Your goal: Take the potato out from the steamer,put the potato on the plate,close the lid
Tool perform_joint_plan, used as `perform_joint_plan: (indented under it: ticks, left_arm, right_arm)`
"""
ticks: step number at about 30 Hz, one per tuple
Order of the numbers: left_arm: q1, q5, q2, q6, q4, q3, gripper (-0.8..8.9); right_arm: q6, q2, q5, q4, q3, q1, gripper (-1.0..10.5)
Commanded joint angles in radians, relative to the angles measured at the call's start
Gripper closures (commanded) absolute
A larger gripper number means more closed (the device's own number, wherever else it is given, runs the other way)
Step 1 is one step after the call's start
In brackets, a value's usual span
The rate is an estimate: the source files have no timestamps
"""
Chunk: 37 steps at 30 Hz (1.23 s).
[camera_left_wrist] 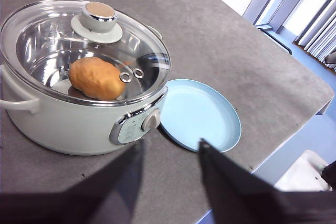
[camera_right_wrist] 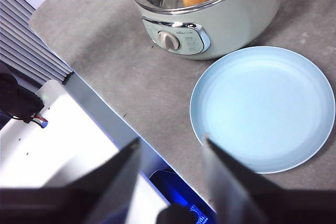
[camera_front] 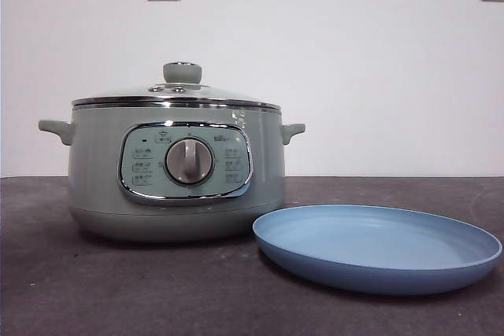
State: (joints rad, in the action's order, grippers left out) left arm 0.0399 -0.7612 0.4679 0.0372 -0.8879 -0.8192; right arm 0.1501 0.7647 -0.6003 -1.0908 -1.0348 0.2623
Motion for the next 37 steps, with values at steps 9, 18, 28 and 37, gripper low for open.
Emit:
perform_joint_plan:
  ticks: [9, 18, 28, 37]
  left_arm:
    - [-0.003, 0.006, 0.06, -0.011, 0.1, -0.021, 1.23]
    - [-0.072, 0.062, 0.278, -0.009, 0.198, -0.148, 1.23]
    - [-0.258, 0.267, 0.604, 0.021, 0.333, -0.298, 1.23]
    - [-0.377, 0.443, 0.886, 0.047, 0.433, -0.41, 1.24]
  right_arm:
    - [-0.014, 0.001, -0.001, 0.009, -0.002, 0.002, 2.9]
    - [-0.014, 0.001, 0.0, 0.009, -0.002, 0.002, 2.9]
    - [-0.014, 0.001, 0.0, 0.009, -0.002, 0.002, 2.9]
    - [-0.014, 0.001, 0.0, 0.009, -0.002, 0.002, 2.9]
